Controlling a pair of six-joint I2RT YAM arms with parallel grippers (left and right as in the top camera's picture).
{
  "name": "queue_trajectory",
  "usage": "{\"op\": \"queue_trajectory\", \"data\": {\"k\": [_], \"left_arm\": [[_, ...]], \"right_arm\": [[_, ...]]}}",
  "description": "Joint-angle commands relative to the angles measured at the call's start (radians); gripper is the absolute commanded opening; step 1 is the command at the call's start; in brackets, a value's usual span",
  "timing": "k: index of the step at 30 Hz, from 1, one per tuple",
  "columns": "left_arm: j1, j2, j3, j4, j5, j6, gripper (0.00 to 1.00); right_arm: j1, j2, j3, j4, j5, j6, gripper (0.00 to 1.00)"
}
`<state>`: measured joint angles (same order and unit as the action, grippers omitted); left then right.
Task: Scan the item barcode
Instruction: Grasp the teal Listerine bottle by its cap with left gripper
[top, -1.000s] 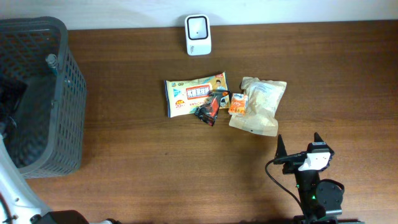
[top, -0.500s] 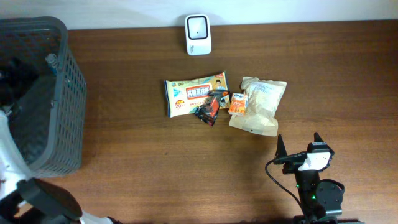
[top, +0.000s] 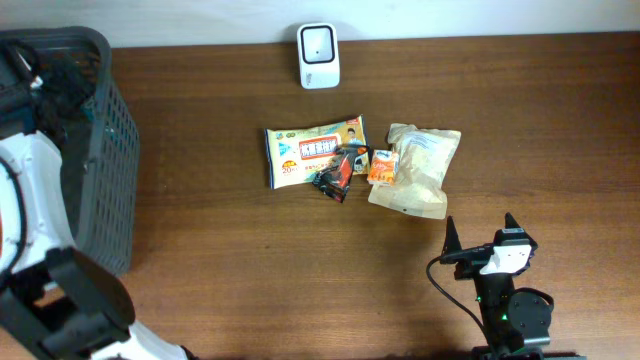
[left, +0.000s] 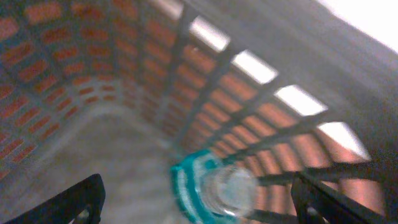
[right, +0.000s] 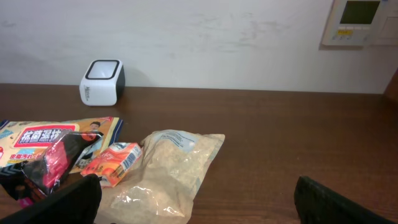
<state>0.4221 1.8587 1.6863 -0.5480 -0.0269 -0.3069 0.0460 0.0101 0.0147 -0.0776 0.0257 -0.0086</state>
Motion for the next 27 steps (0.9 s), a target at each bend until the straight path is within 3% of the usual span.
{"op": "queue_trajectory", "data": {"k": [1,11,17,27], "left_arm": [[-0.009,0.109,-0.006,0.021,-0.042,0.018,0.92],[-0.01,0.151,-0.006,0.074,-0.018,0.018,0.88],[-0.007,0.111,-0.006,0.069,0.068,0.017,0.76],[-0.007,0.014,-0.006,0.032,0.068,0.017,0.8]], "right_arm": [[0.006,-0.006,-0.009,-0.003,0.002,-0.006,0.98],[0.006,-0.006,-0.009,-0.003,0.002,-0.006,0.99],[0.006,-0.006,-0.009,-0.003,0.002,-0.006,0.99],[0.006,-0.006,-0.009,-0.003,0.002,-0.006,0.99]]}}
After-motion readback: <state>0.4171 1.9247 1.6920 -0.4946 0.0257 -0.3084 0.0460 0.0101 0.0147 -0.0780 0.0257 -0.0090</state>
